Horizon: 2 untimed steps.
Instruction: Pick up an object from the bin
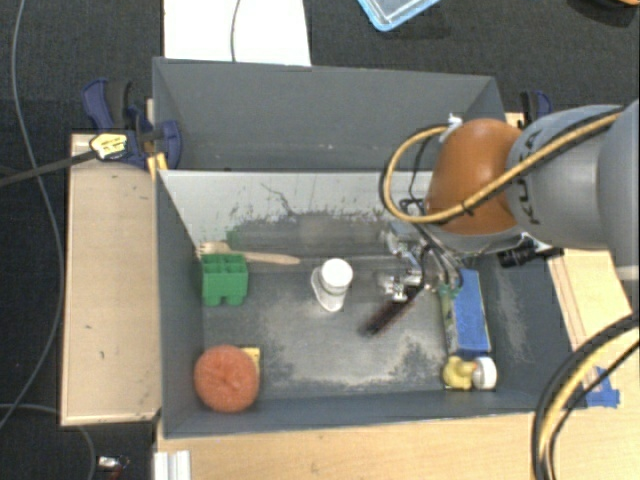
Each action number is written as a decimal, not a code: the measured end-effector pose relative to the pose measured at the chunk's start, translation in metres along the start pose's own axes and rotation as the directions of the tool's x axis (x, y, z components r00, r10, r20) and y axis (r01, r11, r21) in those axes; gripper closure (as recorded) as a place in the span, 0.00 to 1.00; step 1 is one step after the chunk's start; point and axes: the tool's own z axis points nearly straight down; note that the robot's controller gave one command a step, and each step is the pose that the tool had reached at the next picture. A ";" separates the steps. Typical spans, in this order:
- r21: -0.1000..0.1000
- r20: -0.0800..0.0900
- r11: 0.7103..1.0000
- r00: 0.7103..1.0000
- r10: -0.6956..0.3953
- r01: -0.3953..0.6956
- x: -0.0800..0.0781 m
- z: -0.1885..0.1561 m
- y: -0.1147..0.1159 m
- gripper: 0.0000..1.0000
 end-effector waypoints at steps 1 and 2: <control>0.000 -0.003 1.000 1.000 0.000 0.000 0.001 -0.027 0.000 1.00; -0.001 0.004 1.000 1.000 0.000 0.000 -0.001 -0.053 0.000 1.00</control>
Offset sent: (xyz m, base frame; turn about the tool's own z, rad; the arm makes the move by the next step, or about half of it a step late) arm -0.0016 0.0000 0.0343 0.0001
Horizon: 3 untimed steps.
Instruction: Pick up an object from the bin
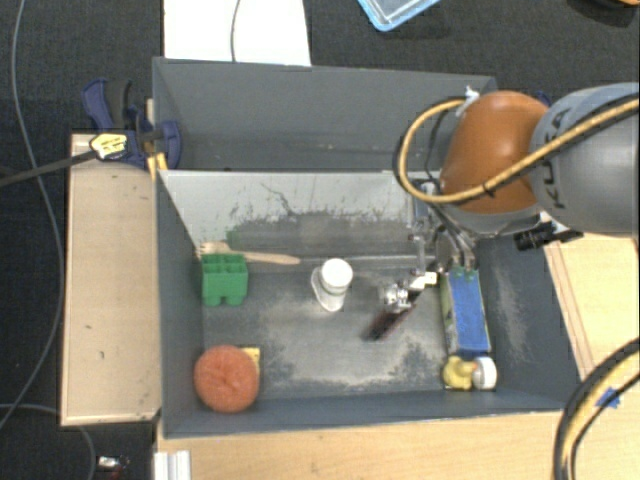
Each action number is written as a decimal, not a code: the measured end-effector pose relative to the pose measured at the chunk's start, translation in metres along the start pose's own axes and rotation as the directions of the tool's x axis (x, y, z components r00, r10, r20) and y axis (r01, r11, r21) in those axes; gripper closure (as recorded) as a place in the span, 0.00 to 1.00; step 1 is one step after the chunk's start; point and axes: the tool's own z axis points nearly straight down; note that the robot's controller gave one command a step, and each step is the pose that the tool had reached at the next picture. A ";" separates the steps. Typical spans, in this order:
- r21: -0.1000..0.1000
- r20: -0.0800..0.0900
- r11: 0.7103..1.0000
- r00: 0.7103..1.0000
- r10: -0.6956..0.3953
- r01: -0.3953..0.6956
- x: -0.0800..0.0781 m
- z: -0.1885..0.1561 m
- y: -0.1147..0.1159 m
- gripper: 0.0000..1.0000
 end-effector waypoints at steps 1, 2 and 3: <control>0.000 0.000 1.000 1.000 0.000 0.000 0.000 -0.014 0.000 1.00; -0.001 0.001 1.000 1.000 0.000 0.000 -0.001 -0.029 0.000 1.00; -0.001 0.001 1.000 1.000 0.000 0.000 -0.001 -0.045 0.000 1.00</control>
Offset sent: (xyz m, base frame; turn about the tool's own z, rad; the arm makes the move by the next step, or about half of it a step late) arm -0.0003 0.0001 0.0114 0.0003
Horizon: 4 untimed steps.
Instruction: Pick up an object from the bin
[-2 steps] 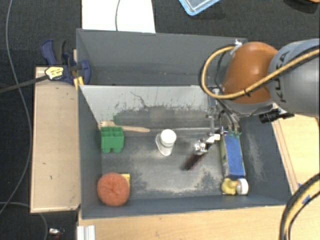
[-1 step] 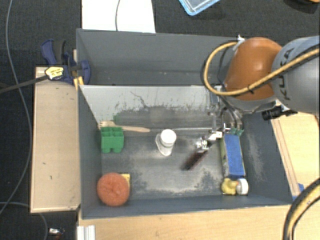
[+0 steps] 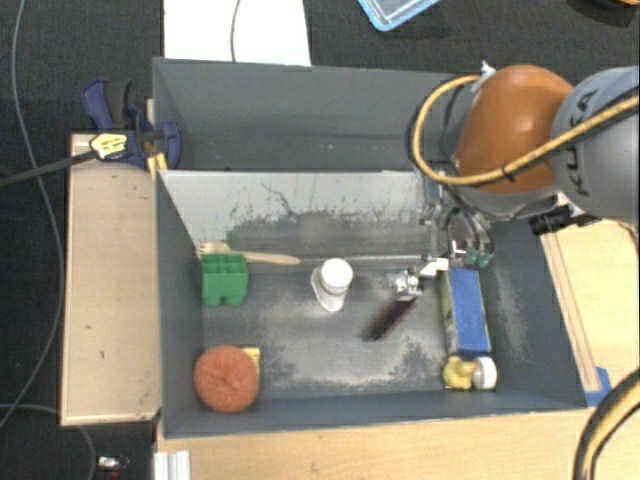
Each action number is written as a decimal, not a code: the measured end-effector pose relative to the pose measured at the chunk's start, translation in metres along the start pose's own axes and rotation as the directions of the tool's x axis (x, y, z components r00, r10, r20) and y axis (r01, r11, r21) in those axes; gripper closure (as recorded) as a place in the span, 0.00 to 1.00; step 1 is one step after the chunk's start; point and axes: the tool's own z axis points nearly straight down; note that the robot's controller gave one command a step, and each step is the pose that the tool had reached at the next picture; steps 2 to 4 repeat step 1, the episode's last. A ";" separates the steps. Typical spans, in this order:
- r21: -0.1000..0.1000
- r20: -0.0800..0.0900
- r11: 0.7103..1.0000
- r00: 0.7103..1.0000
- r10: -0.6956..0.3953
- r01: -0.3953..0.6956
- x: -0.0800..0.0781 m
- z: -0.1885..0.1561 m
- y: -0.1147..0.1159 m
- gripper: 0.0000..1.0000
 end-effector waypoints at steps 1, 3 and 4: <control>-0.001 0.002 1.000 1.000 0.000 0.000 -0.001 -0.019 0.000 1.00; -0.001 0.002 1.000 1.000 0.000 0.000 -0.001 -0.019 0.000 1.00; -0.001 0.002 1.000 1.000 0.000 0.000 -0.001 -0.019 0.000 1.00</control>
Offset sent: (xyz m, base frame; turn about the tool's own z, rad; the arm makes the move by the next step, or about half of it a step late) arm -0.0001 0.0001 0.0636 0.0000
